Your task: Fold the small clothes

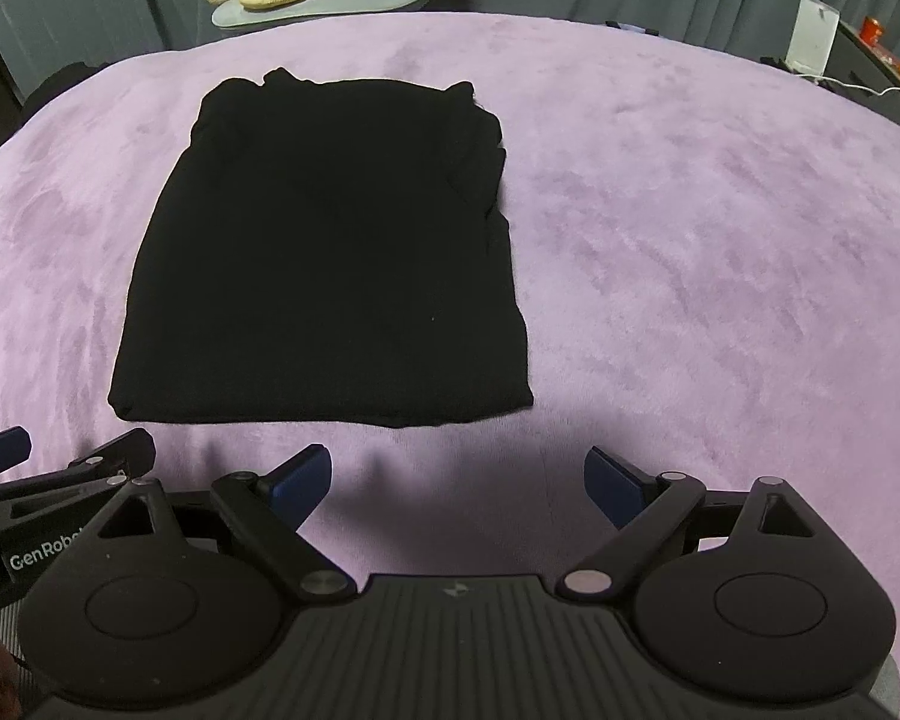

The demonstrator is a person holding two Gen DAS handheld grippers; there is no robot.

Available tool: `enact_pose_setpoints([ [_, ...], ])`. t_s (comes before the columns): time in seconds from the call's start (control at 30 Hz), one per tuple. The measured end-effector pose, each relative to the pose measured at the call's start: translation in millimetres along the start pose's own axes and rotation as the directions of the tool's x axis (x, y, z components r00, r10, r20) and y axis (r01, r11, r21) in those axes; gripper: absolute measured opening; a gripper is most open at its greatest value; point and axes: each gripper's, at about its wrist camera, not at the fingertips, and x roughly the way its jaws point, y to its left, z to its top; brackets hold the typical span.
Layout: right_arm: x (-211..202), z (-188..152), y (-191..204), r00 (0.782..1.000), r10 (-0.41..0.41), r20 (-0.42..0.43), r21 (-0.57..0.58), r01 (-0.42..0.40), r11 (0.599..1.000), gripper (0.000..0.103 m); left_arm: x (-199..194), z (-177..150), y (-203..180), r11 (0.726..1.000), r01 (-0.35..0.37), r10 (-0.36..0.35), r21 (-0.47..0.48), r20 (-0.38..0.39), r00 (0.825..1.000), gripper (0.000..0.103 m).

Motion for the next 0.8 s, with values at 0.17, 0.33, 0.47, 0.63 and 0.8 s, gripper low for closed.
enact_pose_setpoints([
  [0.17, 0.6, 0.3, -1.0, 1.000, -0.006, 0.003, 0.003, 0.006, 1.000, 0.092, 1.5, 0.5, -2.0, 1.000, 0.001, -0.001, 0.010, -0.004, 1.000, 0.096],
  [0.33, 0.7, 0.4, -1.8, 1.000, -0.017, 0.008, 0.005, 0.017, 1.000, 0.092, 1.5, -0.3, -4.6, 1.000, 0.000, 0.000, 0.022, -0.002, 1.000, 0.096],
  [0.47, 0.5, 0.8, -2.3, 1.000, -0.021, 0.010, 0.004, 0.021, 1.000, 0.092, 2.1, 0.0, -4.7, 1.000, 0.001, -0.001, 0.025, -0.004, 1.000, 0.096],
  [0.63, 0.3, 2.4, -3.5, 0.999, -0.029, 0.014, 0.006, 0.029, 1.000, 0.092, 2.6, 0.2, -4.6, 1.000, 0.002, -0.002, 0.025, -0.005, 1.000, 0.096],
  [0.8, 0.3, 2.9, -3.9, 0.999, -0.032, 0.017, 0.008, 0.032, 0.999, 0.092, 3.3, 0.4, -4.9, 1.000, 0.001, -0.001, 0.027, -0.007, 1.000, 0.096],
])
